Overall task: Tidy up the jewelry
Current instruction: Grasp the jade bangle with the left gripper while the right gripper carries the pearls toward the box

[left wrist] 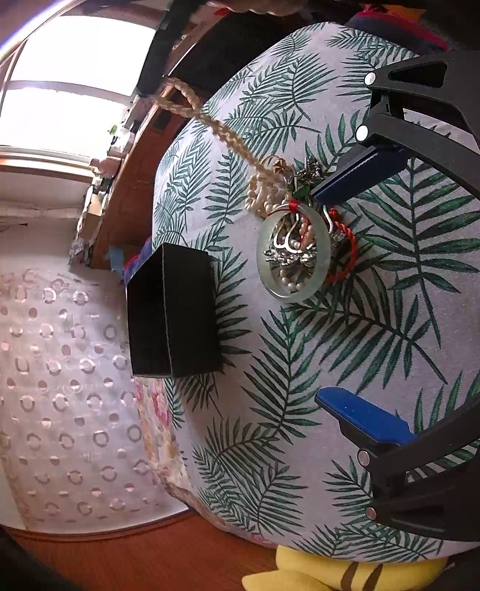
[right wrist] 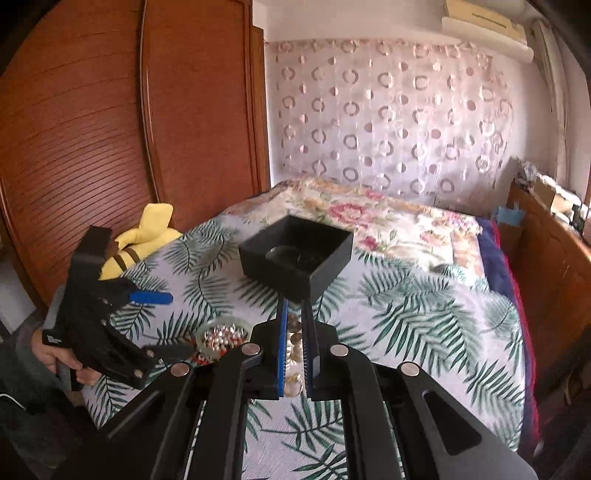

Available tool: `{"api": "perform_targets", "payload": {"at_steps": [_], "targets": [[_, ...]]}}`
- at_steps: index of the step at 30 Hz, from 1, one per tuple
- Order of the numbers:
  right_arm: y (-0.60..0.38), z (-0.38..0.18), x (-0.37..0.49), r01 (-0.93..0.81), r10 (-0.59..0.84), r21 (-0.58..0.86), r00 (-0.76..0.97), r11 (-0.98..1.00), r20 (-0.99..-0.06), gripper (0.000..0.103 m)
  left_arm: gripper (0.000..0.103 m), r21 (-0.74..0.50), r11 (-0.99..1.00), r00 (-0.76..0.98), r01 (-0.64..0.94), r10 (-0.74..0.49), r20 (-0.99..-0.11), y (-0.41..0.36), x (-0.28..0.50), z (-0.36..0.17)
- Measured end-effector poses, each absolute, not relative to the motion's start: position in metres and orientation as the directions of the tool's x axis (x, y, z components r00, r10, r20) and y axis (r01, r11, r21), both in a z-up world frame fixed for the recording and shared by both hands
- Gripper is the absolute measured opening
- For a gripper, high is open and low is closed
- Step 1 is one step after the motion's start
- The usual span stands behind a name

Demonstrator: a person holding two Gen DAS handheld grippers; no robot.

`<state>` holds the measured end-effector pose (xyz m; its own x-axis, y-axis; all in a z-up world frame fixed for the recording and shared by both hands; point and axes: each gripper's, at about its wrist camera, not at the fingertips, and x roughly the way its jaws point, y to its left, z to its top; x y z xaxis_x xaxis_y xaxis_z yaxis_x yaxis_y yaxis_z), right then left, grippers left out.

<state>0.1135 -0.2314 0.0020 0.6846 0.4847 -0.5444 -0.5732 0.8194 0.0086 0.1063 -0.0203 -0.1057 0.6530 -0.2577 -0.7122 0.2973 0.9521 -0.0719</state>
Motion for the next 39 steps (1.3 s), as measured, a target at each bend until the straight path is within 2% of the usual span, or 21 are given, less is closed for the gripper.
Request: {"api": "perform_targets", "payload": {"at_steps": [13, 24, 25, 27, 31, 39], "targets": [[-0.237, 0.056, 0.117, -0.552, 0.468, -0.062, 0.756, 0.831, -0.458, 0.008, 0.095, -0.105, 0.932, 0.578, 0.347, -0.301, -0.758, -0.038, 0.127, -0.115], [-0.234, 0.055, 0.123, -0.556, 0.463, -0.069, 0.749, 0.828, -0.473, 0.008, 0.095, -0.098, 0.932, 0.557, 0.350, -0.291, -0.778, -0.050, 0.144, -0.124], [-0.234, 0.053, 0.124, -0.556, 0.463, -0.068, 0.748, 0.828, -0.475, 0.008, 0.093, -0.099, 0.931, 0.561, 0.352, -0.294, -0.774, -0.050, 0.144, -0.123], [-0.233, 0.051, 0.125, -0.556, 0.463, -0.066, 0.746, 0.828, -0.479, 0.008, 0.069, -0.121, 0.923, 0.552, 0.366, -0.320, -0.770, -0.049, 0.143, -0.122], [-0.233, 0.050, 0.128, -0.554, 0.460, -0.064, 0.745, 0.830, -0.483, 0.008, 0.069, -0.132, 0.911, 0.554, 0.390, -0.347, -0.757, -0.048, 0.140, -0.118], [-0.230, 0.054, 0.141, -0.550, 0.461, -0.060, 0.750, 0.833, -0.475, 0.008, 0.069, -0.105, 0.924, 0.619, 0.367, -0.326, -0.715, -0.039, 0.140, -0.095]]}}
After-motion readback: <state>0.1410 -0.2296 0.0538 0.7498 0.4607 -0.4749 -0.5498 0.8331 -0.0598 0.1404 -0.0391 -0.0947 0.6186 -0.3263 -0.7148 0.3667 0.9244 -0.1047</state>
